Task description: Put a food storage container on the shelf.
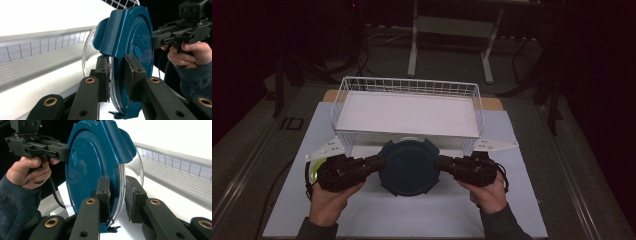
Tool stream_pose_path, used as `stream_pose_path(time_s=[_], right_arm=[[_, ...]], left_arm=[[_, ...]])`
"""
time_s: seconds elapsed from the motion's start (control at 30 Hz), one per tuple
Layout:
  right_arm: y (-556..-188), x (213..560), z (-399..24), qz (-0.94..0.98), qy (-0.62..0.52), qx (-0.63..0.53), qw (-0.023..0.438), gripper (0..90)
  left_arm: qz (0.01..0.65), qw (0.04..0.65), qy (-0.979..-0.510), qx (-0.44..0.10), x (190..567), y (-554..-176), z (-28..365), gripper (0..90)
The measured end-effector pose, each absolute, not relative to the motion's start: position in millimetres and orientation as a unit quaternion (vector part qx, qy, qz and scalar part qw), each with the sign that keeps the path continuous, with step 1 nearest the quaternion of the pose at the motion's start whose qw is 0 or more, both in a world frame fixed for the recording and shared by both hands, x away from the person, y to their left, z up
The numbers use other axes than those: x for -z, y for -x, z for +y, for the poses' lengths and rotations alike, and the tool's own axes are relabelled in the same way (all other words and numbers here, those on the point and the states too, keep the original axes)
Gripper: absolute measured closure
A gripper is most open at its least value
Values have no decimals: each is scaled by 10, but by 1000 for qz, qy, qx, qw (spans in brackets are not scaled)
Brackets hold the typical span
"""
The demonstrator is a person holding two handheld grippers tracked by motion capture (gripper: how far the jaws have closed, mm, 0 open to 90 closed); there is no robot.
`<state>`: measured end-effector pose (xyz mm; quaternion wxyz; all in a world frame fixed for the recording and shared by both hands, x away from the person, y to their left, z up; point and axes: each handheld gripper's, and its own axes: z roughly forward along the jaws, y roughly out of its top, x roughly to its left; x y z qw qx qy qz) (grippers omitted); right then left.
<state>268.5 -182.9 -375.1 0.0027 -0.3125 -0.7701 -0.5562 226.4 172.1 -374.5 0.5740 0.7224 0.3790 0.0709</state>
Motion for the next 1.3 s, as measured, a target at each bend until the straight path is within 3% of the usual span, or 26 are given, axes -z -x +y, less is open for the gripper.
stream_pose_path(time_s=[0.43, 1.3], right_arm=[[-2745, 3525, -1810, -761, 310, 570, 2, 746], [-3303, 2986, -1758, -743, 318, 590, -3, 745]], left_arm=[[375, 582, -716, -84, 3480, -2314, 1752, 752], [375, 609, -690, -106, 2973, -2940, 1803, 749]])
